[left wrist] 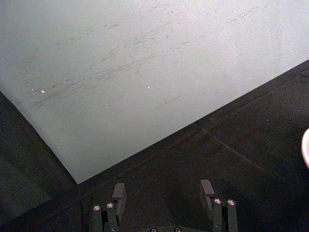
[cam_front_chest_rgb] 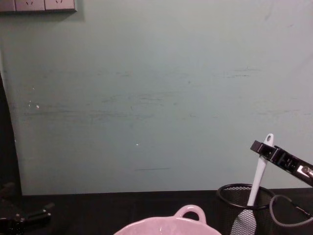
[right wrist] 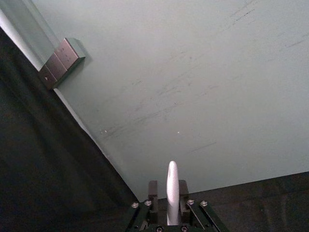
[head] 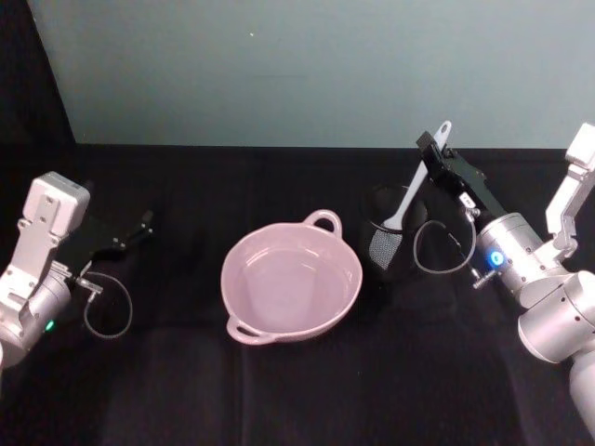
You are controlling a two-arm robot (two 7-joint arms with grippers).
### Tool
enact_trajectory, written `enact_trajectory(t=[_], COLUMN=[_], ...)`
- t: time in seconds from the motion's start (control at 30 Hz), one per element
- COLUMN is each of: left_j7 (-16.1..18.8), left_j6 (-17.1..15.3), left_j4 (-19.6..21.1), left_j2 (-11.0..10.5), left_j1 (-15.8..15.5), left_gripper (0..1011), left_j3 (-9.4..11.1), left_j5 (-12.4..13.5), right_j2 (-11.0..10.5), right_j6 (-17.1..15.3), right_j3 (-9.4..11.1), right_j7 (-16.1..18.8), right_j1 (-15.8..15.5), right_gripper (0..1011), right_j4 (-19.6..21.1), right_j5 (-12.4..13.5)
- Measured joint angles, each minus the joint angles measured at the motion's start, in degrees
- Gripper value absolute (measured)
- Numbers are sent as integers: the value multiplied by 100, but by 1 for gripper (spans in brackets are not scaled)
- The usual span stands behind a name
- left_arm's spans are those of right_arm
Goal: Use the one hand to pick up the spoon and stir the clear water in the bowl.
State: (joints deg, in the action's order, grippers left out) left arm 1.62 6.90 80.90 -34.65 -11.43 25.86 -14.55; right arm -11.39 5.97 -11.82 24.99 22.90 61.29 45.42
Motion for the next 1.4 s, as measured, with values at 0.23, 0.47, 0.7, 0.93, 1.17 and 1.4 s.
enact_trajectory(t=[0.23,0.47,0.7,0.93,1.17,1.4], left_j7=[0,0,0,0,0,0], left_j6=[0,0,0,0,0,0], left_j4=[0,0,0,0,0,0], left_j2=[0,0,0,0,0,0], left_j1=[0,0,0,0,0,0], left_gripper=[1011,1011,1011,1011,1011,1011], left_j3=[0,0,0,0,0,0], left_j5=[0,0,0,0,0,0], right_j2=[-3,-5,-5,-5,-113,-338], right_j6=[-1,-1,-1,-1,-110,-347], right_j3=[0,0,0,0,-58,-51], right_j7=[-3,-8,-9,-9,-84,-273], right_j1=[0,0,0,0,-62,-360], right_gripper=[425,657,866,1002,1003,1002], right_j4=[5,9,11,11,303,869], right_j5=[0,0,1,1,-141,-207])
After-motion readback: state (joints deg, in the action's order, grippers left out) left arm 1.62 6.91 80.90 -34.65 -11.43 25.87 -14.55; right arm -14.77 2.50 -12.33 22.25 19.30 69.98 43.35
